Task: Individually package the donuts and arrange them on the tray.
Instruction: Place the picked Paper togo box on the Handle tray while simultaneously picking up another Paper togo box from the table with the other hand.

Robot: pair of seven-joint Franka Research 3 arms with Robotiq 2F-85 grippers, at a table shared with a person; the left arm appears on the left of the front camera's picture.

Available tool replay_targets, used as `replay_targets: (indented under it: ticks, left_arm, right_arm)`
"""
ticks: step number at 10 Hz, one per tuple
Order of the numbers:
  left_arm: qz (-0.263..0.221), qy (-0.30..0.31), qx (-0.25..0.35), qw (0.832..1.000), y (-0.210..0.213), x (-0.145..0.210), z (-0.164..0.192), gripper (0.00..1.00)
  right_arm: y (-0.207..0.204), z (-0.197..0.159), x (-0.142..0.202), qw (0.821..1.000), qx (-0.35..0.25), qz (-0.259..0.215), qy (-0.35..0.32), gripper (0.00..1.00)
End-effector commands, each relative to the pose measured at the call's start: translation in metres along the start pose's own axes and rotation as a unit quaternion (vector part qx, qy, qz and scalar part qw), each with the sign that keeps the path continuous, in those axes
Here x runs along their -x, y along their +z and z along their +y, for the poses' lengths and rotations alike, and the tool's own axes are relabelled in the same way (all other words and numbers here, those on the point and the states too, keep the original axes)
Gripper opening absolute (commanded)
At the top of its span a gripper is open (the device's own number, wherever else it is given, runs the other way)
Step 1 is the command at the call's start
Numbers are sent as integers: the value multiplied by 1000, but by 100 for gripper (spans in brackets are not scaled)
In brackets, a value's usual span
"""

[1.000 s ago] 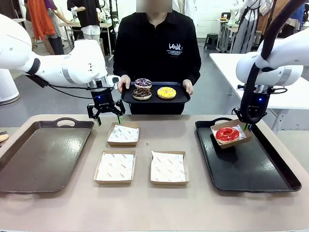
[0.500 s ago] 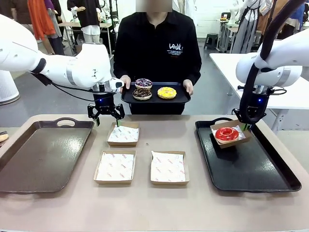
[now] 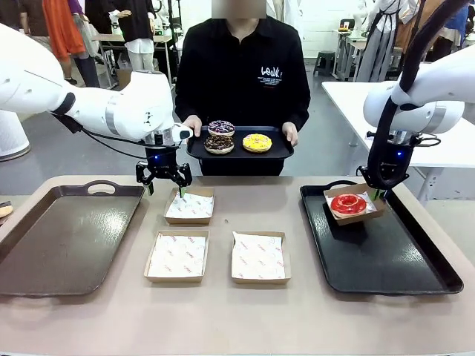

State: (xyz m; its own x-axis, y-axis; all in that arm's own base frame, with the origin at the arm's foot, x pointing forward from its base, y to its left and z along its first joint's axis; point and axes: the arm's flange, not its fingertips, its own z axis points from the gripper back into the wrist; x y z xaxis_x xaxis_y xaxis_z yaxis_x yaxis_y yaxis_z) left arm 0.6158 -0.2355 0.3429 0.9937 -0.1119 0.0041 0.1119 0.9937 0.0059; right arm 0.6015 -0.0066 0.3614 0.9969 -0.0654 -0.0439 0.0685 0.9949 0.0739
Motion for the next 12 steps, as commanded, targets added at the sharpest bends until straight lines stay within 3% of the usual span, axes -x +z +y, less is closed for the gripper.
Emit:
replay_targets:
  ticks: [1,8,9,10,11,12]
  left_arm:
    - [-14,6,-24,1000,-5,2,0,100]
    - [-8,-16,-10,1000,-13,0,-1,100]
    - [-10,-20,3,1000,-13,1,-2,100]
    - [-8,-16,4,1000,-13,1,-2,45]
    - [-7,-15,6,1000,-13,2,-2,45]
    - [-4,-14,6,1000,-14,2,-2,0]
  right_arm:
    - [0,-1,-12,1000,-17,2,-13,1]
    - [-1,4,-17,1000,-7,-6,-16,1]
    - [-1,4,-17,1000,-12,-4,-13,61]
    - [-1,4,-16,1000,-13,-6,-13,61]
    - [-2,4,-16,1000,-14,-6,-14,100]
    - [-1,4,-16,1000,-15,-6,-15,66]
